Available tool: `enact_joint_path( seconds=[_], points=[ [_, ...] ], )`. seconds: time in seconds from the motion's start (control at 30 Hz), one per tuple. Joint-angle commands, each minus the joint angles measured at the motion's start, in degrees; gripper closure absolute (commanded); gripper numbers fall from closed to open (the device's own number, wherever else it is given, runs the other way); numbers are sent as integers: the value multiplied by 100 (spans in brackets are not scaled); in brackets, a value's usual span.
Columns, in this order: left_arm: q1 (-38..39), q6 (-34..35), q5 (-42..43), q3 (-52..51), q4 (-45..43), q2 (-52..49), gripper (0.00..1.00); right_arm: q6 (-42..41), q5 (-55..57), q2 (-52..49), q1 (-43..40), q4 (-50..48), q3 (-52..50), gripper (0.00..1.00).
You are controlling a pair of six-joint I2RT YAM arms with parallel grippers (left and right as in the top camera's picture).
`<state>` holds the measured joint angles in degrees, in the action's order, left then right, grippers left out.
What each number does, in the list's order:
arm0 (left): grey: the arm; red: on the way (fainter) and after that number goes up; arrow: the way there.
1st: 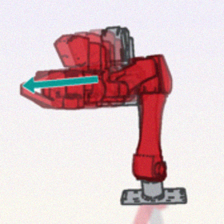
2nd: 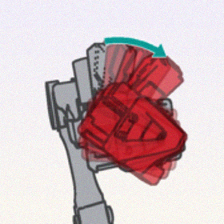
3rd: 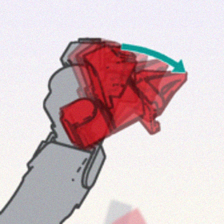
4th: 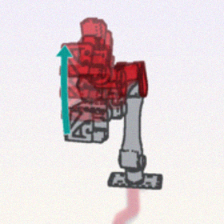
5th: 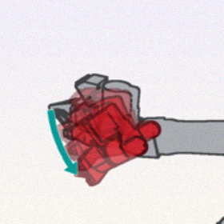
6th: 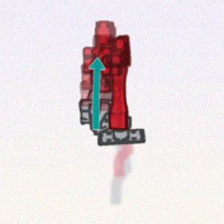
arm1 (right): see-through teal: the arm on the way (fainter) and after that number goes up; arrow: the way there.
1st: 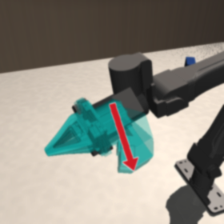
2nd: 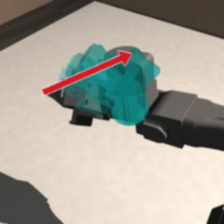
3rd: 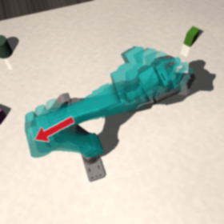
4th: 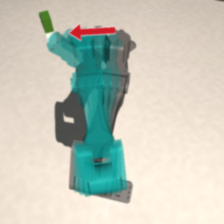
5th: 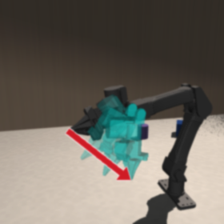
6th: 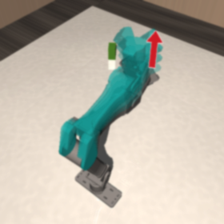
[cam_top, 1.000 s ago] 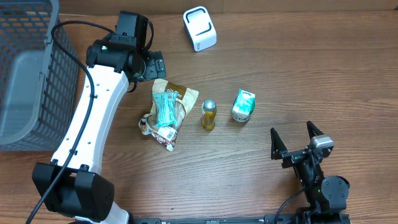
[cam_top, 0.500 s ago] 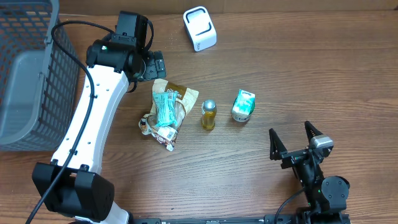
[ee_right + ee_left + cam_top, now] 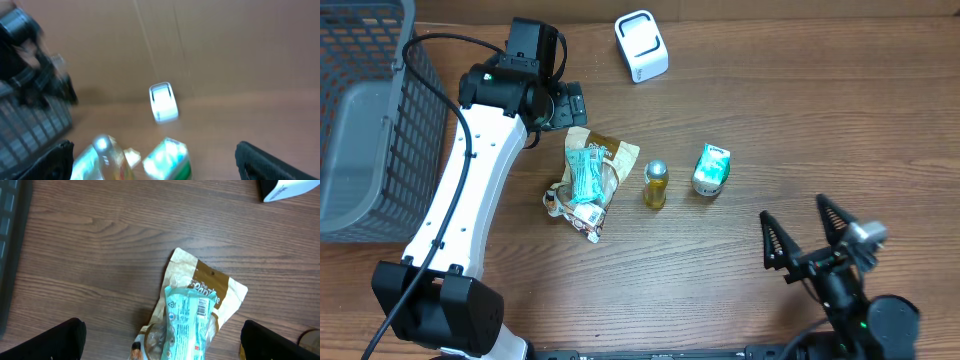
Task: Scan the item barcode
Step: 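Raise the right gripper and reach toward the Kleenex tub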
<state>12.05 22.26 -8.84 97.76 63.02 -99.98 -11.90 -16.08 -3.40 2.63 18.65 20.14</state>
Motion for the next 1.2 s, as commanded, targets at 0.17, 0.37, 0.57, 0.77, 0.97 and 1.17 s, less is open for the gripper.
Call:
enact_joint_path(
  seconds=[0.17,0.37,0.57,0.77,0.97,1.17],
  points=[
    [35,-87,-59,98,-2,68,0,461,-55,-2120,-9,1996,2533,0],
    [35,-87,-59,98,-2,68,0,750,-50,-3842,-9,3650,3971,0],
    [35,-87,-59,98,-2,68,0,748,-57,-5090,-9,4155,4507,0],
    [35,-87,-59,98,-2,68,0,704,-247,-5934,-9,4238,4507,0],
    [33,-87,-59,98,-2,68,0,704,-634,-6662,-9,4280,4507,0],
    [35,-87,-59,98,-2,68,0,704,-632,-7044,-9,4266,4507,0]
  ],
)
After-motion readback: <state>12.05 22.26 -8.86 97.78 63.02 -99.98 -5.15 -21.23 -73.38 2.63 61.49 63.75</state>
